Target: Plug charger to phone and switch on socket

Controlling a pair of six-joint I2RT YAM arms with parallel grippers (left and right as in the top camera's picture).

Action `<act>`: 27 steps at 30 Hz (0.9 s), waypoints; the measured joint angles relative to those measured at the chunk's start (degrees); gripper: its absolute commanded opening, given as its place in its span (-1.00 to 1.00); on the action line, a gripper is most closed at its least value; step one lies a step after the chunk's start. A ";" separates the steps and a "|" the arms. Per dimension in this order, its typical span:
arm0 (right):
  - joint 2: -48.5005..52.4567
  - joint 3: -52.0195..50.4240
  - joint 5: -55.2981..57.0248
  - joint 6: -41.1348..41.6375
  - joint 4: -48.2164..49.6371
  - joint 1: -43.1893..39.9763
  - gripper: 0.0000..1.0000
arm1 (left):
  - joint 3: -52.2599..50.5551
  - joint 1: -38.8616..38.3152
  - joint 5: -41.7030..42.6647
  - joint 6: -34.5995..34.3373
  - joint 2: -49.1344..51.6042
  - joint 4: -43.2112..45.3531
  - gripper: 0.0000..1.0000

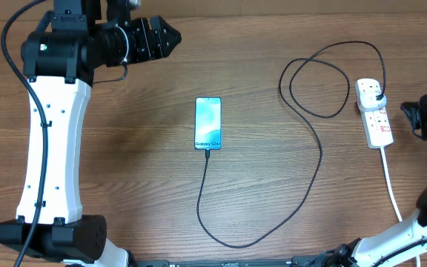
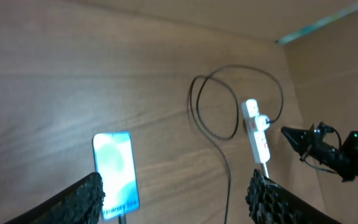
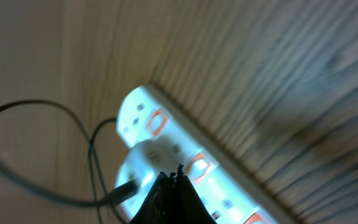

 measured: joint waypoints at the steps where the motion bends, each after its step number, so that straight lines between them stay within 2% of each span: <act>1: 0.87 0.00 -0.09 0.04 0.44 -0.39 -0.93 | -0.02 0.00 -0.02 0.00 0.07 -0.87 0.57; 11: 7.56 0.00 -4.83 1.03 3.41 -0.24 -0.93 | -0.07 0.00 -0.04 0.00 0.07 -3.26 0.59; 27: 7.91 0.00 -3.87 3.85 4.59 3.06 -0.93 | -0.07 0.00 -0.04 0.00 0.07 -5.25 0.61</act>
